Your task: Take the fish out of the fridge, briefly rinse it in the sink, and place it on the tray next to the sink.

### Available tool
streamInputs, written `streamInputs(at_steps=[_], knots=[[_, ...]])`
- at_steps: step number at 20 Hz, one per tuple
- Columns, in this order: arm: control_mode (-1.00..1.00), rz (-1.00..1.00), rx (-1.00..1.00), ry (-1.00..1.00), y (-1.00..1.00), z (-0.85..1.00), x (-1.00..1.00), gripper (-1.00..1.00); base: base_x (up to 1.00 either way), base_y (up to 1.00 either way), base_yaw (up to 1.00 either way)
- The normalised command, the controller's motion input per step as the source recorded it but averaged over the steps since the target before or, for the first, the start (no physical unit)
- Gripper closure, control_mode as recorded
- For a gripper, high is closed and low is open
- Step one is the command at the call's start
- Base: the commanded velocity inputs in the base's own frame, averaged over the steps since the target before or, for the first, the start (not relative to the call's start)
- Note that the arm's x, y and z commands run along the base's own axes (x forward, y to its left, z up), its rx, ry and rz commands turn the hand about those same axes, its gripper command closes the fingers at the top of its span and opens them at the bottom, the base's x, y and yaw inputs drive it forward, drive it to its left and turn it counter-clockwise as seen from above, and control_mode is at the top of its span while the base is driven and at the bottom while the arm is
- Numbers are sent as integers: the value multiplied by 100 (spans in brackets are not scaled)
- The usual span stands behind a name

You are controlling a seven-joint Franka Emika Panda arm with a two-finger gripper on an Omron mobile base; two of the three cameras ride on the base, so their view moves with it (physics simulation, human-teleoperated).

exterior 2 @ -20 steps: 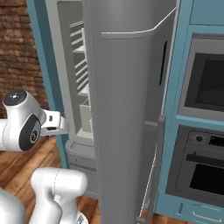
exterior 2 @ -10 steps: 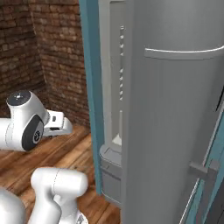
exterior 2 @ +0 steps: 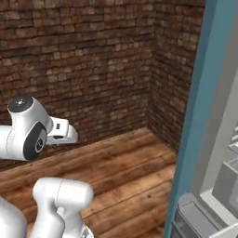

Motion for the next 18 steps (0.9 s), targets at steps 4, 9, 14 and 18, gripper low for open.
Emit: streamInputs(at_steps=[4,9,14,18], knots=[[100,0,0,0,0,0,0,100,0,8,95],[100,0,0,0,0,0,0,100,0,3,94],[100,0,0,0,0,0,0,100,0,0,95],[100,0,0,0,0,0,0,100,62,-42,61]])
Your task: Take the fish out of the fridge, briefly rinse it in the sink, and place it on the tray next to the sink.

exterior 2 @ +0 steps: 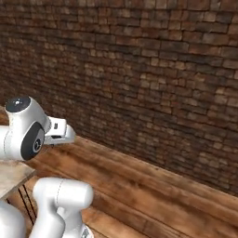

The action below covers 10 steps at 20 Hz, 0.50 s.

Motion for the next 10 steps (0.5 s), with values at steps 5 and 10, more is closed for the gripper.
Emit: streamInputs(at_steps=[5,10], knots=[[100,0,0,0,0,0,0,100,100,-78,19],[100,0,0,0,0,0,0,100,20,-5,85]])
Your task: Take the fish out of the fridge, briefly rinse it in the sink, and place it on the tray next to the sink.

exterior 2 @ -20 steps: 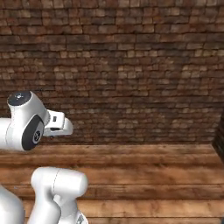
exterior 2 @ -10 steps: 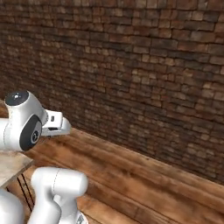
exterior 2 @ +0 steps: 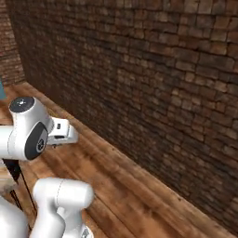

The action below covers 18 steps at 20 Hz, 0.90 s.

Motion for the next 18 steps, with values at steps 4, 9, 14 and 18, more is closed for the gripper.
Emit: streamInputs(at_steps=[4,9,14,18], knots=[[100,0,0,0,0,0,0,100,0,0,97],[100,0,0,0,0,0,0,100,3,-8,93],[100,0,0,0,0,0,0,100,29,-100,40],[100,0,0,0,0,0,0,100,80,-100,6]])
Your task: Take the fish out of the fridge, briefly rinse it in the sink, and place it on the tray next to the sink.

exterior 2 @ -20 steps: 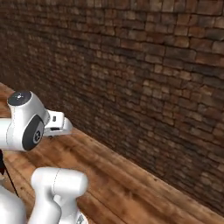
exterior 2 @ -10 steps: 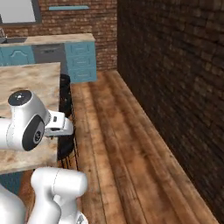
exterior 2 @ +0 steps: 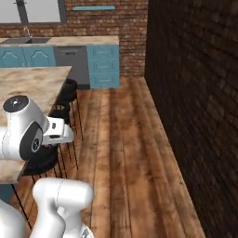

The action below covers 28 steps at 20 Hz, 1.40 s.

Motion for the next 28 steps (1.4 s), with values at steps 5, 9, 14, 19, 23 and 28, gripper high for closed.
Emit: streamInputs(at_steps=[5,9,14,19,23,28], knots=[[100,0,0,0,0,0,0,100,93,-100,5],[100,0,0,0,0,0,0,100,100,-65,12],[100,0,0,0,0,0,0,100,100,-25,2],[100,0,0,0,0,0,0,100,100,-2,0],[100,0,0,0,0,0,0,100,100,0,0],[100,0,0,0,0,0,0,100,100,9,1]])
